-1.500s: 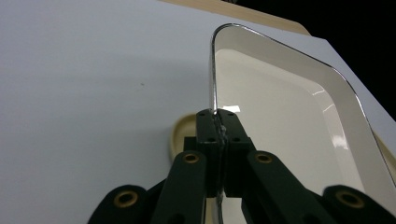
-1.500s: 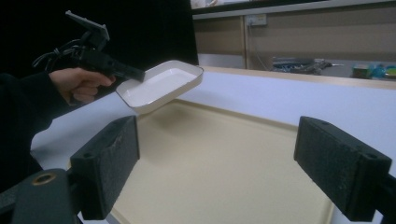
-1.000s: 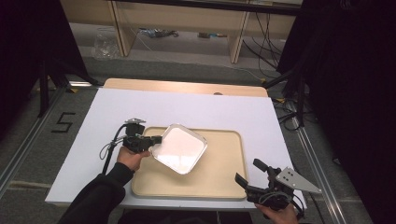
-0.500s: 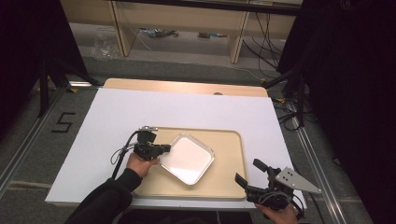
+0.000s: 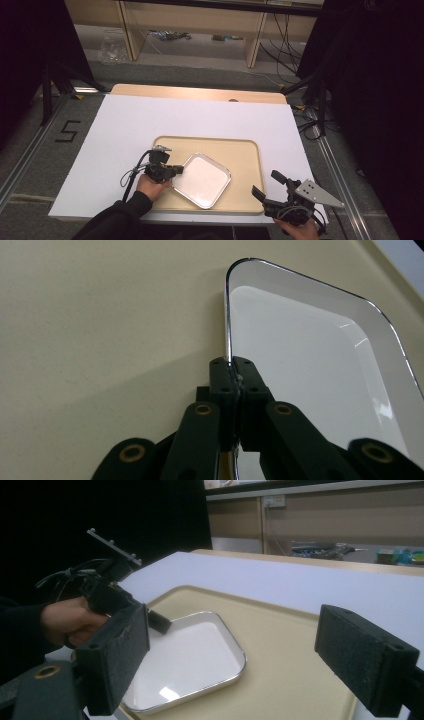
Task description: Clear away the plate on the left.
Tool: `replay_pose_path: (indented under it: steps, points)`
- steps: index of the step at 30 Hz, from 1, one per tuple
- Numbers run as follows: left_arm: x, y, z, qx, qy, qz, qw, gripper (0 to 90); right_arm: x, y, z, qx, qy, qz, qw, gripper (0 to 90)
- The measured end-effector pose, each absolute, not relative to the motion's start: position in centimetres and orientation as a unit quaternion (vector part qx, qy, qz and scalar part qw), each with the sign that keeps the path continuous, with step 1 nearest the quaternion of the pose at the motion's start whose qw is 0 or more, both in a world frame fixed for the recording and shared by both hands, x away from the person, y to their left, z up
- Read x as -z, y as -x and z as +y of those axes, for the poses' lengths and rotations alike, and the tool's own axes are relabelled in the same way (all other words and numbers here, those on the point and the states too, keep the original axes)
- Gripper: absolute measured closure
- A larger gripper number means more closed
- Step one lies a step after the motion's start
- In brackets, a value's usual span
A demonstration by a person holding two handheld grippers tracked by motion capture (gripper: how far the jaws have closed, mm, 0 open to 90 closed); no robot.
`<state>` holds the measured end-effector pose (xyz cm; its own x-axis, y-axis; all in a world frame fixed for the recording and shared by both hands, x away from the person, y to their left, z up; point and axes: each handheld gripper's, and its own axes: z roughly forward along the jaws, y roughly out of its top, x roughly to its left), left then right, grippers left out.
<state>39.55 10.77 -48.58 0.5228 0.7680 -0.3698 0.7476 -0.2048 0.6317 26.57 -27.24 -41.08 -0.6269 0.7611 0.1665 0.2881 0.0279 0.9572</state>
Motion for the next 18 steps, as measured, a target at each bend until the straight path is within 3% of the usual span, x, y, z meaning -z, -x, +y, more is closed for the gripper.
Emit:
replay_pose_path:
  steps: [8,9,18]
  points:
    - [48.9,-38.8,11.6,-0.014,-0.789,0.465,0.401,84.8,41.0,-26.6,-27.3,-0.581,-0.382,0.688,0.211,15.2]
    - [48.7,-38.3,11.6,-0.01,-0.774,0.496,0.393,84.8,41.0,-26.4,-27.1,-0.585,-0.389,0.685,0.194,15.1]
    - [48.5,-36.3,12.5,-0.001,-0.779,0.496,0.384,79.9,41.0,-26.5,-27.2,-0.581,-0.384,0.687,0.208,15.1]
